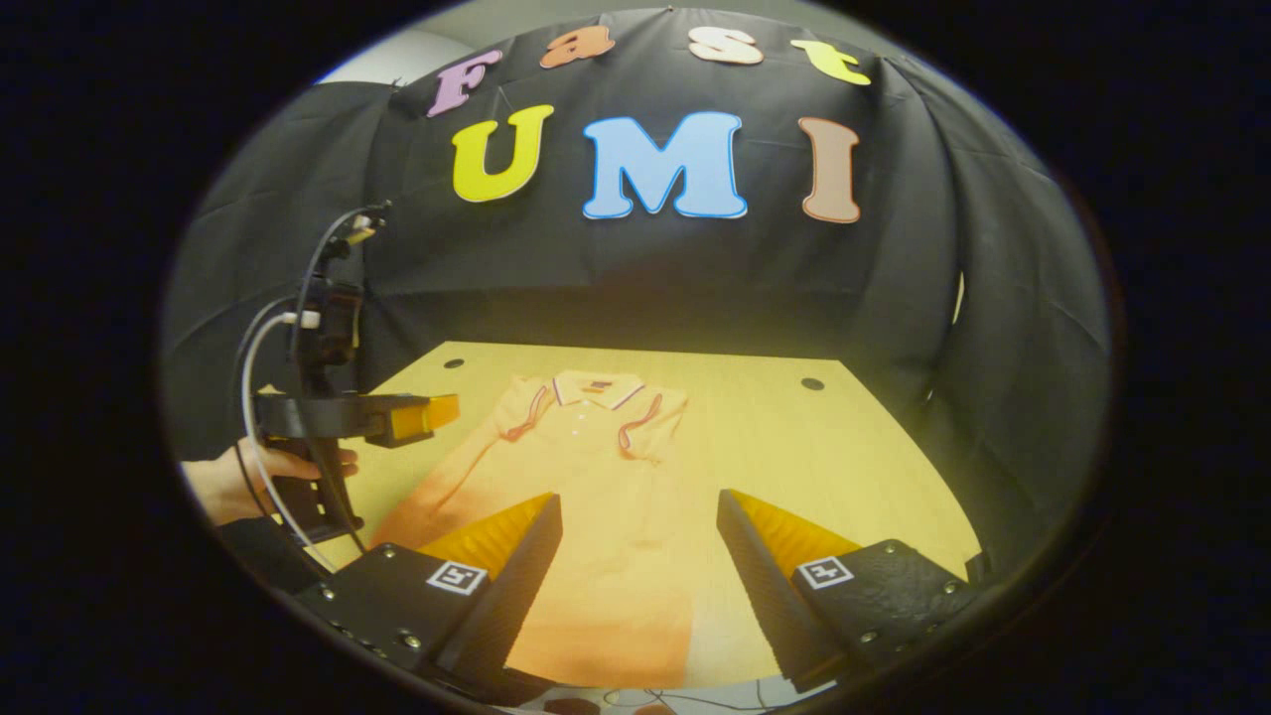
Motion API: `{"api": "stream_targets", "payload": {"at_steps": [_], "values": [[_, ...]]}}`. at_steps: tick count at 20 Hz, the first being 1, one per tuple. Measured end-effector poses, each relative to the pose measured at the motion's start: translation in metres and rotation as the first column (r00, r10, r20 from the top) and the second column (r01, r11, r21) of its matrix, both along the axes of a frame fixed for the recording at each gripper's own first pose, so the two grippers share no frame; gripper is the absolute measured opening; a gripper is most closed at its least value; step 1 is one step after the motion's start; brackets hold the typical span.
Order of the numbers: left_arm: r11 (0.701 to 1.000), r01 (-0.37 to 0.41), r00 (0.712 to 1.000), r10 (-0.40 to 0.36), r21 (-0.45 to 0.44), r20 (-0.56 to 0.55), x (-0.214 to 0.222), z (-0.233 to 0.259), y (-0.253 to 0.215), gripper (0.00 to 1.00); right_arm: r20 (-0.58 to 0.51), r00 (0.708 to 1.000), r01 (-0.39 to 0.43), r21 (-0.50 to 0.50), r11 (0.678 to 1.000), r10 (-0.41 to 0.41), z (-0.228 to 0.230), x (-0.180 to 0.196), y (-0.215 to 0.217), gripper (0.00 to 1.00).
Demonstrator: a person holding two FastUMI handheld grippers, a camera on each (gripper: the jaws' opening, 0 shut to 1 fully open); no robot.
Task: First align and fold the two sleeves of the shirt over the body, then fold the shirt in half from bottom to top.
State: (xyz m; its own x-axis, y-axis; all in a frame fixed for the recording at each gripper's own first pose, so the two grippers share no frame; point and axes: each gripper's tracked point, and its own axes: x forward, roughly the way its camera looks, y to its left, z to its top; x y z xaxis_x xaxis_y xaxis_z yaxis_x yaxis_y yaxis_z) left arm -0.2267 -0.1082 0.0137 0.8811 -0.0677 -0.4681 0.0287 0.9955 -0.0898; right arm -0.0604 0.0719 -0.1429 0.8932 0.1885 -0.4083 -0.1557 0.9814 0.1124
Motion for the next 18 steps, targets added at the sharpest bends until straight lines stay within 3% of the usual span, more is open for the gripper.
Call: {"api": "stream_targets", "payload": {"at_steps": [12, 18], "values": [[0.995, 0.09, 0.994, -0.087, 0.039, -0.068, -0.111, -0.025, 0.026, 0.96, -0.191, 0.979, 0.063, -0.037, 0.997, -0.069, -0.079, -0.033, -0.006, 0.98], [0.992, 0.107, 0.984, -0.097, 0.065, -0.147, -0.148, -0.064, 0.042, 0.95, -0.274, 0.958, 0.068, -0.06, 0.996, -0.082, -0.112, -0.055, -0.005, 0.98]]}}
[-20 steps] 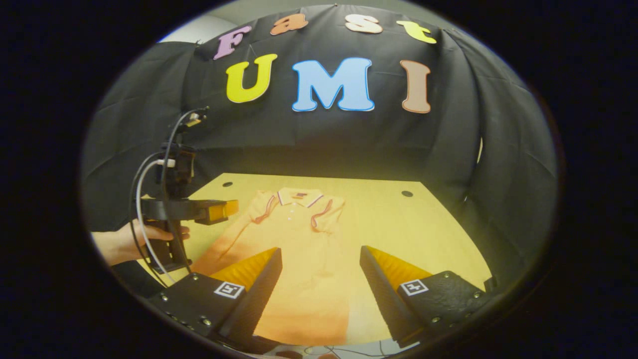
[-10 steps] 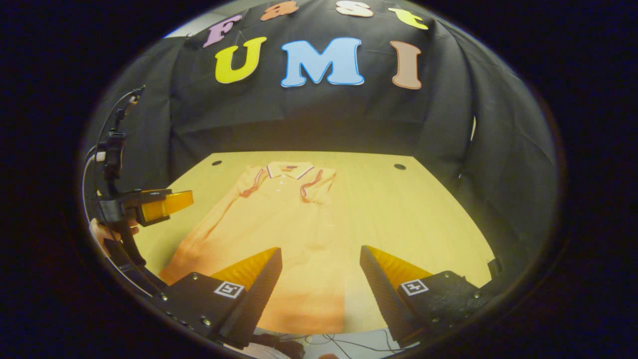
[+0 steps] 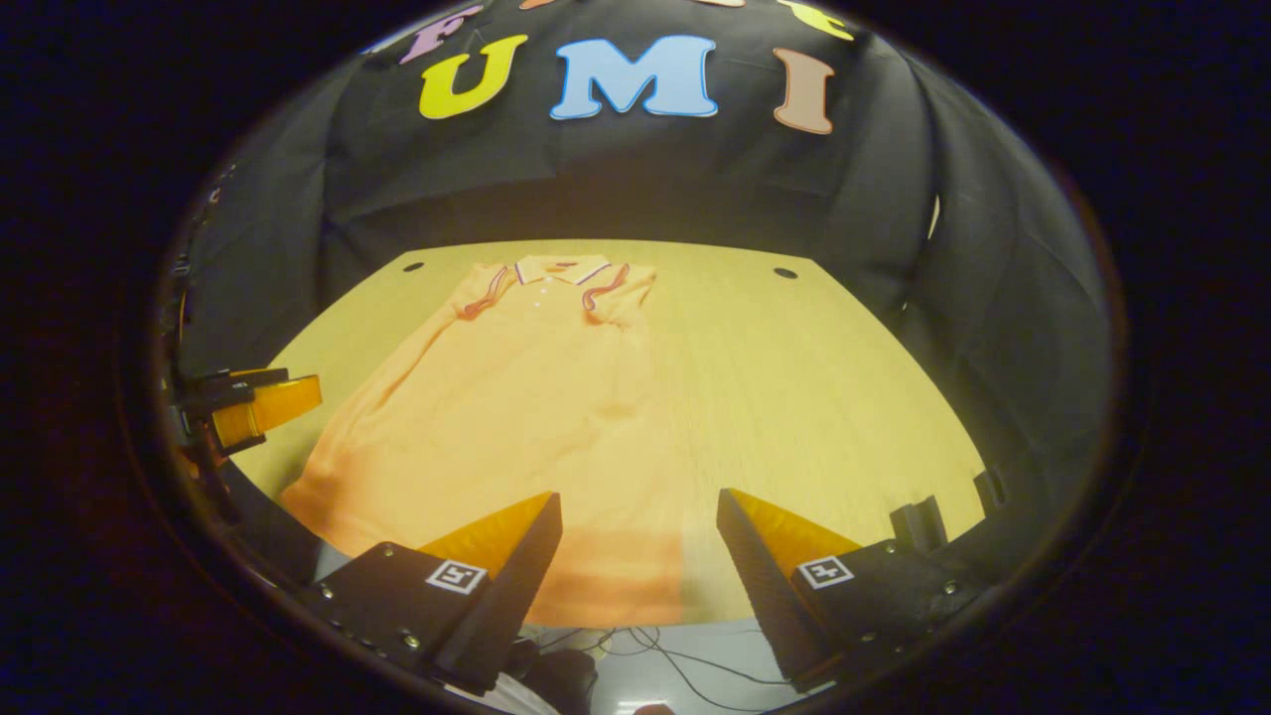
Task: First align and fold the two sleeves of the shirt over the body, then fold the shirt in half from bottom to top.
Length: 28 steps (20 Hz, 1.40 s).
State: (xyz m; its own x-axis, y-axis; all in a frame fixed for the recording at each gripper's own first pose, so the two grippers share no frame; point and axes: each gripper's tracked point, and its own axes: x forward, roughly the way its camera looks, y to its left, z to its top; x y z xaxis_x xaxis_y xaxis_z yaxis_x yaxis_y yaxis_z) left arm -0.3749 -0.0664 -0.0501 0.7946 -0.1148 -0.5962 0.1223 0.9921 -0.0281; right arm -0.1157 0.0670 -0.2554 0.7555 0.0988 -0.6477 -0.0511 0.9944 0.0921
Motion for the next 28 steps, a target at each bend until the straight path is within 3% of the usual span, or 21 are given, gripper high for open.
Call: {"api": "stream_targets", "payload": {"at_steps": [6, 7, 13, 25, 27, 28], "values": [[0.998, 0.047, 0.996, -0.043, 0.05, -0.083, -0.035, -0.039, 0.004, 0.95, -0.106, 0.993, 0.045, 0.022, 0.999, -0.042, -0.038, -0.016, -0.007, 0.94], [0.997, 0.05, 0.995, -0.044, 0.055, -0.095, -0.043, -0.044, 0.005, 0.95, -0.122, 0.992, 0.047, 0.022, 0.999, -0.044, -0.043, -0.018, -0.009, 0.98], [0.997, 0.046, 0.99, -0.036, 0.07, -0.14, -0.072, -0.065, 0.016, 0.95, -0.183, 0.983, 0.025, 0.051, 0.998, -0.016, -0.06, -0.028, 0.006, 0.98], [0.999, 0.01, 0.984, -0.001, 0.052, -0.179, -0.085, -0.086, 0.013, 0.96, -0.202, 0.979, 0.005, 0.06, 0.998, 0.008, -0.065, -0.036, 0.011, 0.98], [0.998, 0.016, 0.984, -0.006, 0.053, -0.178, -0.085, -0.086, 0.011, 0.94, -0.203, 0.979, -0.001, 0.062, 0.998, 0.014, -0.065, -0.036, 0.014, 0.89], [0.998, 0.023, 0.984, -0.014, 0.053, -0.176, -0.084, -0.086, 0.009, 0.87, -0.204, 0.979, -0.004, 0.063, 0.998, 0.017, -0.064, -0.038, 0.014, 0.8]]}}
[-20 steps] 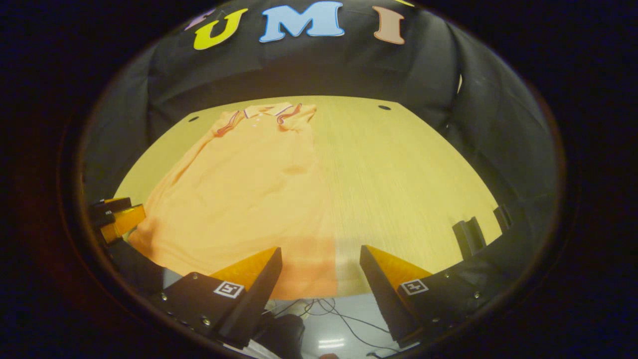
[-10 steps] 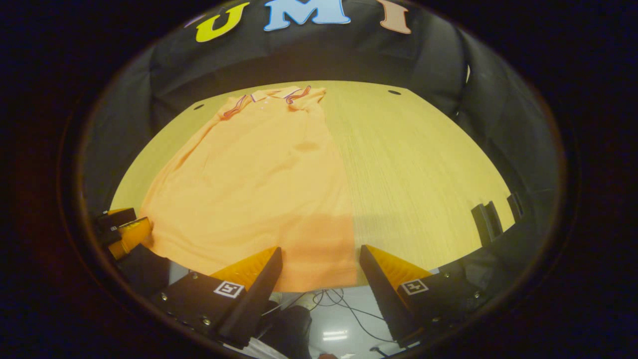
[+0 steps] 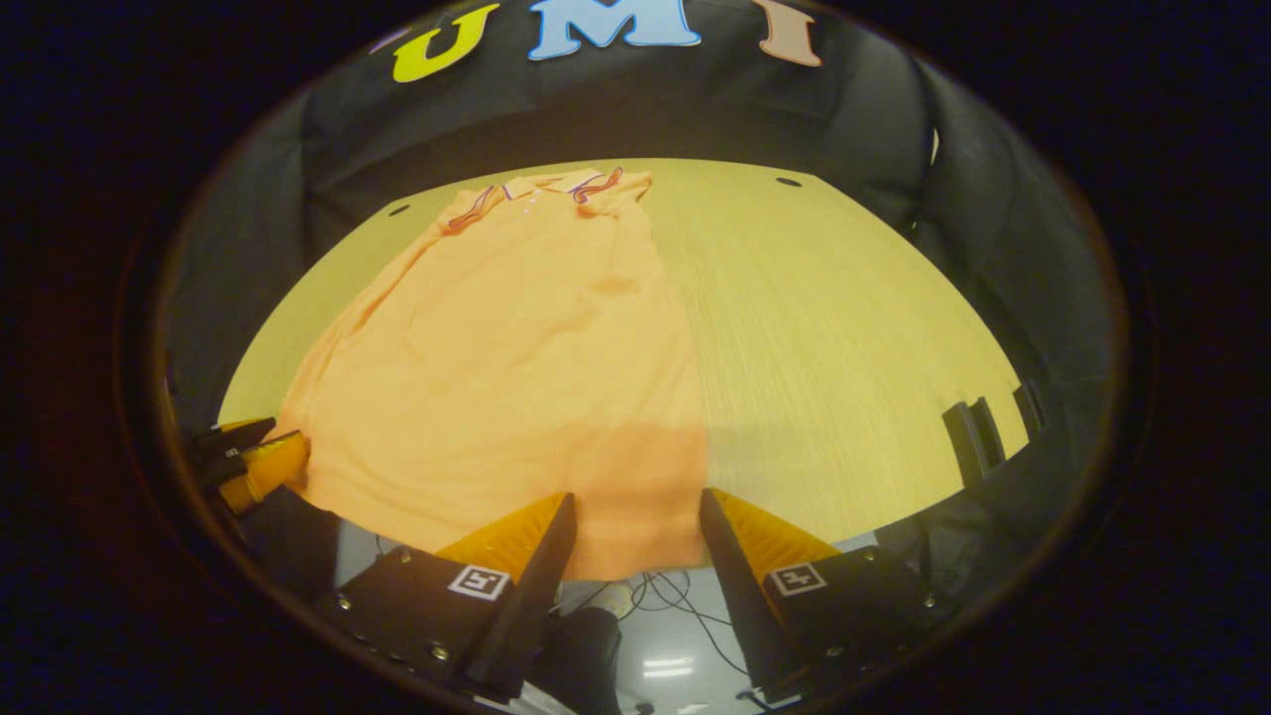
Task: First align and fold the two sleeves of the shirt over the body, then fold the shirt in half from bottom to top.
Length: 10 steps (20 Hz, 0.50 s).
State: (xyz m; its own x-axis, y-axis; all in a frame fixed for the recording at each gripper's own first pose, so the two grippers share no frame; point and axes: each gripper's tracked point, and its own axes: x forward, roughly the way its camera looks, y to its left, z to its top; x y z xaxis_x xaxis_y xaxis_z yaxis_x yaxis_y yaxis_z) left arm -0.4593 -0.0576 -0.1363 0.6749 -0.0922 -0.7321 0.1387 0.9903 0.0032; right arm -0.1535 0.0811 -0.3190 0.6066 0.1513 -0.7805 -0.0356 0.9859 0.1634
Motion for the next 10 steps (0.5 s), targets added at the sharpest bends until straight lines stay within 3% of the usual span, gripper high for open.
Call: {"api": "stream_targets", "payload": {"at_steps": [1, 3, 4, 5, 7, 8, 9, 10], "values": [[1.0, 0.009, 1.0, -0.009, -0.001, -0.004, 0.0, -0.001, -0.003, 0.8, -0.002, 1.0, -0.003, 0.004, 1.0, 0.003, 0.0, -0.001, -0.001, 0.75], [1.0, 0.027, 1.0, -0.028, -0.003, -0.003, 0.0, -0.001, -0.009, 0.68, -0.006, 1.0, -0.004, 0.015, 1.0, 0.004, 0.0, -0.002, -0.001, 0.55], [0.999, 0.035, 0.999, -0.035, -0.005, -0.004, 0.001, -0.001, -0.012, 0.5, -0.007, 1.0, -0.011, 0.019, 1.0, 0.012, 0.0, -0.002, 0.0, 0.51], [0.999, 0.039, 0.999, -0.039, -0.003, -0.003, 0.001, -0.001, -0.015, 0.43, -0.005, 1.0, -0.025, 0.016, 1.0, 0.026, 0.0, -0.002, 0.0, 0.51], [0.999, 0.041, 0.999, -0.041, 0.006, -0.009, 0.001, -0.002, -0.017, 0.19, -0.024, 1.0, 0.002, 0.058, 0.998, 0.0, -0.003, -0.003, 0.004, 0.06], [0.999, 0.048, 0.999, -0.048, 0.006, -0.007, 0.001, -0.002, -0.018, 0.17, -0.016, 1.0, 0.005, 0.07, 0.998, -0.004, 0.001, -0.002, 0.002, 0.14], [0.999, 0.032, 0.999, -0.032, 0.001, -0.011, 0.003, -0.002, -0.017, 0.16, -0.026, 1.0, 0.019, 0.059, 0.998, -0.017, 0.001, -0.005, -0.003, 0.14], [1.0, 0.03, 0.999, -0.03, -0.005, -0.012, 0.004, -0.002, -0.016, 0.08, -0.01, 0.999, 0.037, 0.077, 0.996, -0.037, -0.002, 0.002, -0.001, 0.01]]}}
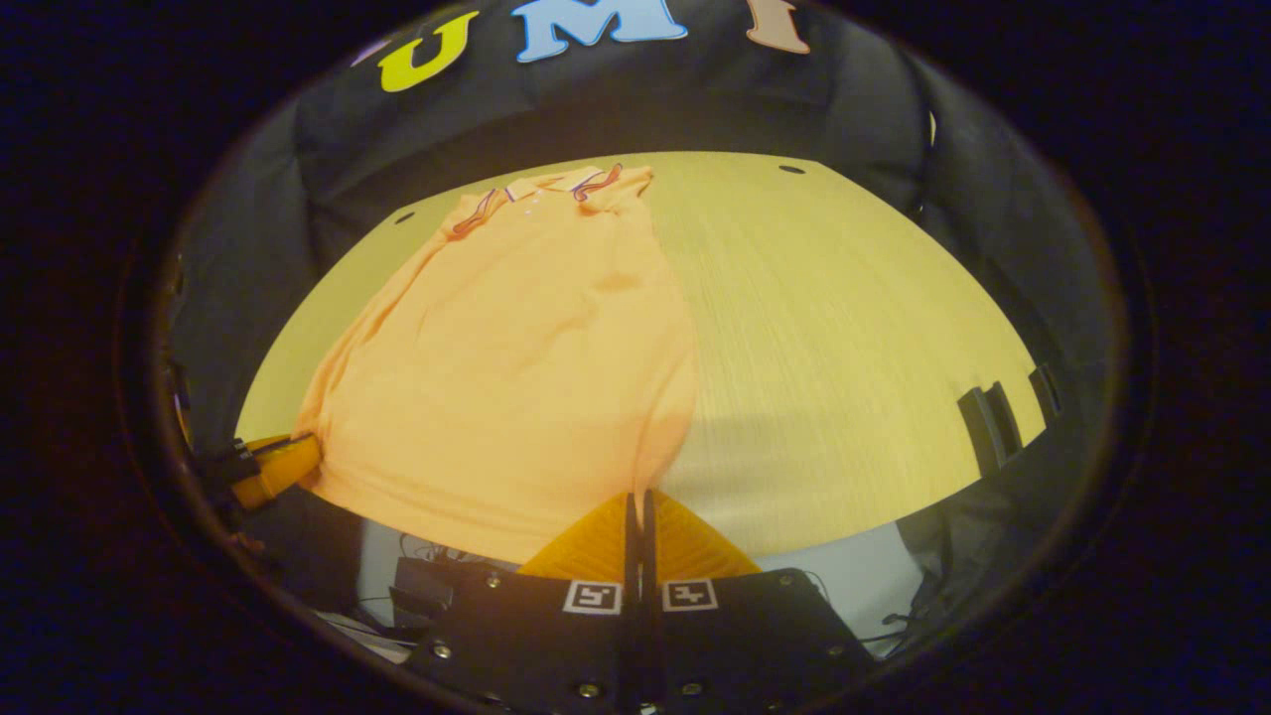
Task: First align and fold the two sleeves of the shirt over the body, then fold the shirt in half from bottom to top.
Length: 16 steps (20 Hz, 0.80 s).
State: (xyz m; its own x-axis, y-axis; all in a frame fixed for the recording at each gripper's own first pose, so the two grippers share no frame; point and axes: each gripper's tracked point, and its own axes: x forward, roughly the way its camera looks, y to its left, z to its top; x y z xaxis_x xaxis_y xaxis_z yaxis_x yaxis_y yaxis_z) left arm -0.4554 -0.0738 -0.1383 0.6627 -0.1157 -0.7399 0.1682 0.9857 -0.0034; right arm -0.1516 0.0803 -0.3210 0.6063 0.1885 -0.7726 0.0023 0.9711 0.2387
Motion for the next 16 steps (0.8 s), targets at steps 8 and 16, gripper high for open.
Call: {"api": "stream_targets", "payload": {"at_steps": [8, 16], "values": [[0.998, -0.065, 0.998, 0.065, 0.009, 0.028, 0.0, 0.022, -0.002, 0.08, 0.106, 0.991, -0.076, 0.01, 0.997, 0.075, 0.033, 0.013, 0.002, 0.0], [0.99, -0.141, 0.982, 0.142, -0.02, 0.123, 0.032, 0.07, -0.017, 0.08, 0.217, 0.972, -0.108, 0.071, 0.992, 0.091, 0.076, 0.044, -0.007, 0.0]]}}
